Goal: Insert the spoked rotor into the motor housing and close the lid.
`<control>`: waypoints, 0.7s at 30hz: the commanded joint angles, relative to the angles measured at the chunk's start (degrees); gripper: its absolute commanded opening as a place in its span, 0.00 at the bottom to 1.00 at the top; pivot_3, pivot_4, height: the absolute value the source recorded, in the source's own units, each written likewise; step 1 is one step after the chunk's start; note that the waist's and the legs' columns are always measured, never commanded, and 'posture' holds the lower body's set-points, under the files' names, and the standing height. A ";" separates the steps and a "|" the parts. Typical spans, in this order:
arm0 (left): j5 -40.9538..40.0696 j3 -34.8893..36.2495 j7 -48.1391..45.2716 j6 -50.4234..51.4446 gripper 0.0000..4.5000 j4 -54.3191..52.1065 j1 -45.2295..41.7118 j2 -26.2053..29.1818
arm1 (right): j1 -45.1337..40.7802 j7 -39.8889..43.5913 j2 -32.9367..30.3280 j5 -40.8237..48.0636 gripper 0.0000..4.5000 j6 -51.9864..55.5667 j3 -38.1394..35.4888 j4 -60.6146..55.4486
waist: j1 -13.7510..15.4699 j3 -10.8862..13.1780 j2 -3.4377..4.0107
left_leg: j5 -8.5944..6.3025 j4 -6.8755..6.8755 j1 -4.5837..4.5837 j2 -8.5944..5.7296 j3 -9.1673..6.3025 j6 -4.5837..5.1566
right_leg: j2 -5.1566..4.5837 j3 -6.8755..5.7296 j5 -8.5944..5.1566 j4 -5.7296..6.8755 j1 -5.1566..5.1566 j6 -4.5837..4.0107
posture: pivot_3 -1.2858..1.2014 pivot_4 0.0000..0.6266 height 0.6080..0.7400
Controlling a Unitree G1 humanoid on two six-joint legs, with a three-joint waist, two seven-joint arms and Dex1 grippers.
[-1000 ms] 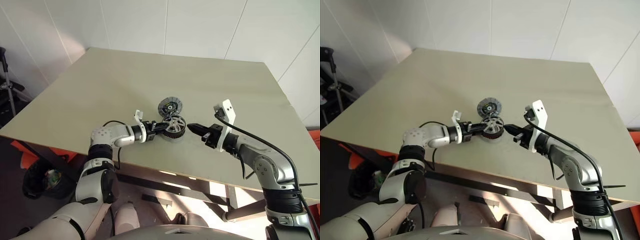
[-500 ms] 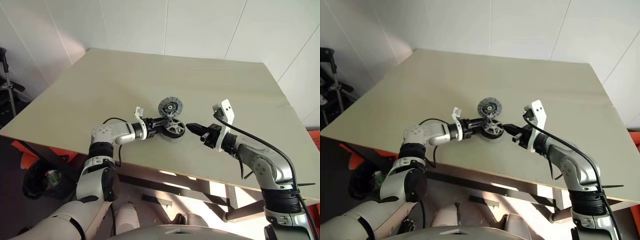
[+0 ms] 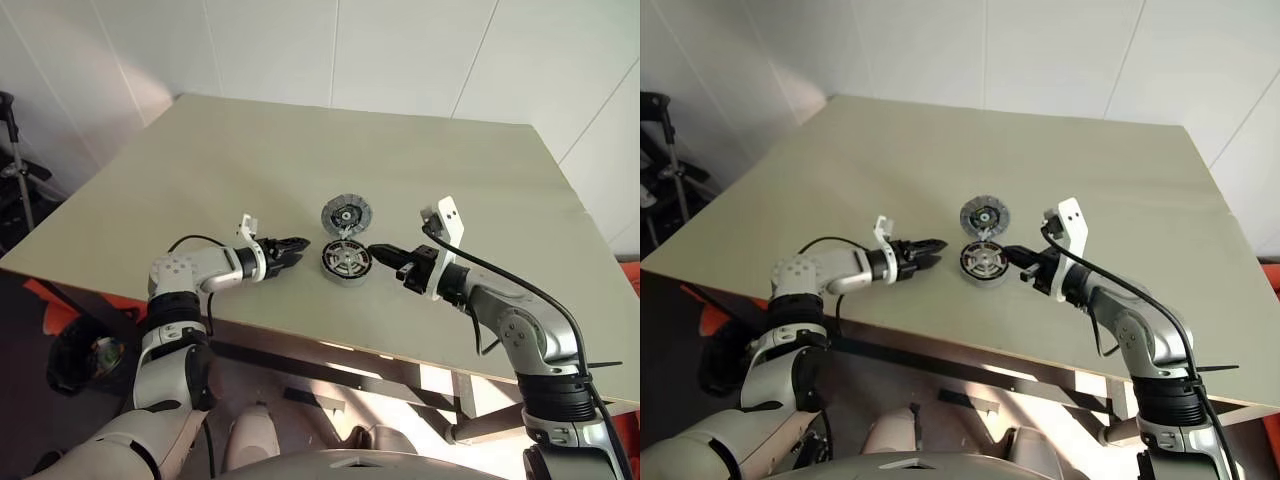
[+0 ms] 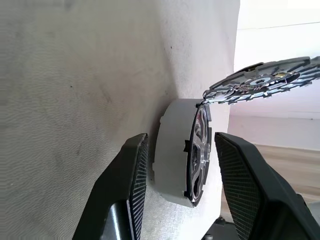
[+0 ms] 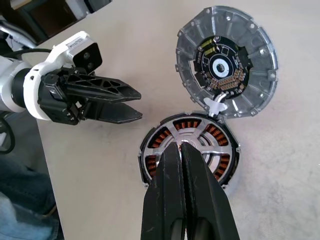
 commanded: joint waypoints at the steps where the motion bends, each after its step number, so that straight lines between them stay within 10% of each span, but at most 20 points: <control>1: -0.66 -0.05 -0.67 -1.09 0.50 -4.43 0.23 -0.84 | -2.53 -0.85 1.24 -0.39 0.00 -1.21 0.32 1.19 | -0.15 0.00 0.00 | 0.00 0.00 0.02 -0.01 0.01 0.00 | -0.02 0.00 0.00 0.00 0.00 0.00 | 0.52 0.00 1.00; 21: 0.04 -0.01 -1.04 -6.06 0.50 -8.00 2.11 0.59 | -7.36 -1.86 9.89 -7.54 0.00 -8.23 5.09 18.93 | -0.45 0.01 0.00 | 0.02 0.00 0.14 0.07 0.00 -0.03 | 0.05 -0.01 -0.01 0.04 0.07 0.01 | 0.52 0.00 1.00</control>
